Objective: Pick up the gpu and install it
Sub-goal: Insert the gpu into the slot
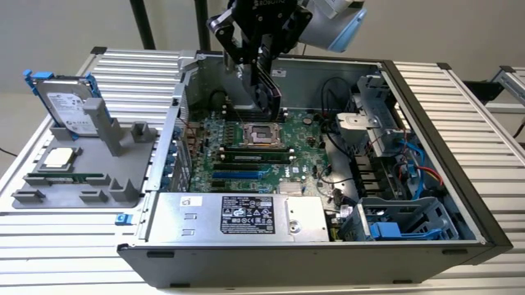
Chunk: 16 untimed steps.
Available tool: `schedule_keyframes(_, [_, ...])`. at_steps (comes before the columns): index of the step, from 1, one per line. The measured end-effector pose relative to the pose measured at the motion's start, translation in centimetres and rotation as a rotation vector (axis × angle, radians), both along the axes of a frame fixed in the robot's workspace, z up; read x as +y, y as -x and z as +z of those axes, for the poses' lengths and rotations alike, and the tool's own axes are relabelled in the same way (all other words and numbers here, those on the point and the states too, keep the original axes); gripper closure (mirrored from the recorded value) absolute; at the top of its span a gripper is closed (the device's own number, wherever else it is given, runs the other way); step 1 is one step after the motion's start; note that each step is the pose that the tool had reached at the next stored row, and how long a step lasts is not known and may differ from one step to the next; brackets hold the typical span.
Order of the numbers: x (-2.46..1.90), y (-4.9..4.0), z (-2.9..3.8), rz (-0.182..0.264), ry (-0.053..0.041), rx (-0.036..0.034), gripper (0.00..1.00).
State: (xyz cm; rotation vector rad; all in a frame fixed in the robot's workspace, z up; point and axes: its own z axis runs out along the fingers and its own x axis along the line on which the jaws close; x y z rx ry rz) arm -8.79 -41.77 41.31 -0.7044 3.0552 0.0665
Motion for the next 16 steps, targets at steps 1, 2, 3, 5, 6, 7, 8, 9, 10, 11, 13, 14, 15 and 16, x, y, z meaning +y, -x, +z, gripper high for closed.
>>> schedule_keyframes(1, [0.0,0.0,0.0,0.002,0.0,0.0,1.0])
schedule_keyframes(2, [0.0,0.0,0.0,0.003,0.0,0.0,1.0])
schedule_keyframes(3, [0.0,0.0,0.0,0.005,0.0,0.0,1.0])
schedule_keyframes(5, [0.0,0.0,0.0,0.008,0.0,0.0,1.0])
schedule_keyframes(6, [0.0,0.0,0.0,0.01,0.0001,0.0,1.0])
schedule_keyframes(7, [0.0,0.0,0.01,0.012,0.0001,0.0,1.0])
schedule_keyframes(8, [0.0,0.0,0.0,0.014,0.0,0.0,1.0])
schedule_keyframes(9, [0.0,0.0,0.0,0.016,0.0001,0.0,1.0])
schedule_keyframes(10, [0.0,0.0,0.0,0.018,0.0,0.0,1.0])
schedule_keyframes(11, [0.0,0.0,0.0,0.021,0.0,0.0,1.0])
schedule_keyframes(13, [0.0,0.0,0.0,0.025,0.0001,0.0,1.0])
schedule_keyframes(14, [0.0,0.0,0.0,0.027,0.0001,0.0,1.0])
schedule_keyframes(15, [0.0,0.0,0.0,0.029,0.0001,0.0,1.0])
schedule_keyframes(16, [0.0,0.0,0.0,0.031,0.0,0.0,1.0])
